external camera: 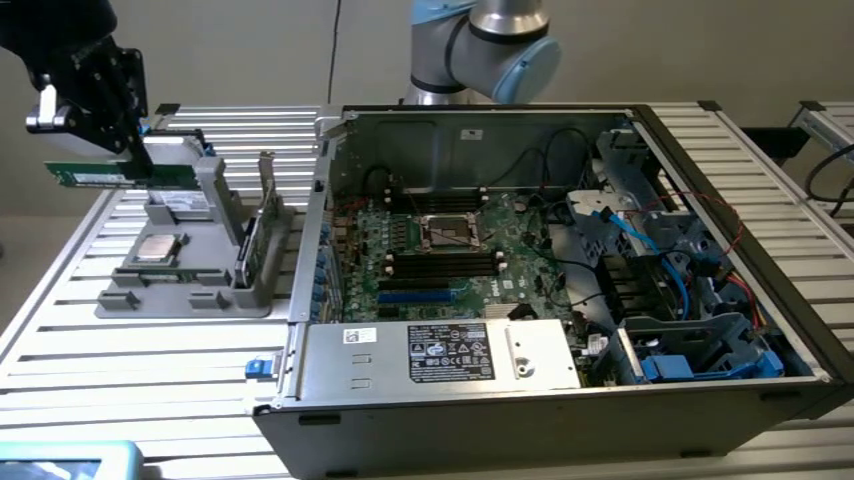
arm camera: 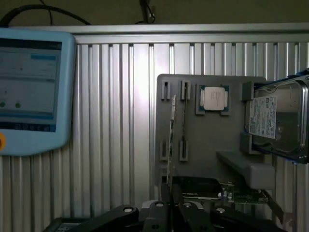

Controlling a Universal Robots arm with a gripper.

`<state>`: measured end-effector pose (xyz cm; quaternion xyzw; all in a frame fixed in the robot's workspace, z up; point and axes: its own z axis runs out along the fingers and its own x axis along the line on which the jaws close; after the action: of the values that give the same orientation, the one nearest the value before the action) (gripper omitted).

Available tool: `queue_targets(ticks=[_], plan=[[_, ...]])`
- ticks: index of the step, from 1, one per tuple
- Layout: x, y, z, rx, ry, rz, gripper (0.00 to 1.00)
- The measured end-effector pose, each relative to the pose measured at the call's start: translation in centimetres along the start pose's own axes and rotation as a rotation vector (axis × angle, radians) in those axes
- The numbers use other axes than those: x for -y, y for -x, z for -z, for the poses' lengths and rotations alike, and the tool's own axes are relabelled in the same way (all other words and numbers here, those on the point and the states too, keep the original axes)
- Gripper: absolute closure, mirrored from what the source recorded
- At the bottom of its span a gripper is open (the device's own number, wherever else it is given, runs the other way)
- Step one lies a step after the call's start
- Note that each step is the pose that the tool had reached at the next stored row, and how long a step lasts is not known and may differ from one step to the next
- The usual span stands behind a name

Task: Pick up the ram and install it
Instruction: 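Pick up the ram and move it above insertion slot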

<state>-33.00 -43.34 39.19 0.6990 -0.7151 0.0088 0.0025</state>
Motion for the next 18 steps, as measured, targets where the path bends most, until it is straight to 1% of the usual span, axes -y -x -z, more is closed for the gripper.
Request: queue_targets(ticks=[6,15,18], plan=[[2.75,0.0,1.84,-0.0002,0.0016,0.0,0.87],[6.84,0.1,3.47,-0.0002,0.004,0.001,0.87],[8.22,0.1,3.74,-0.0003,0.0045,0.001,0.87]])
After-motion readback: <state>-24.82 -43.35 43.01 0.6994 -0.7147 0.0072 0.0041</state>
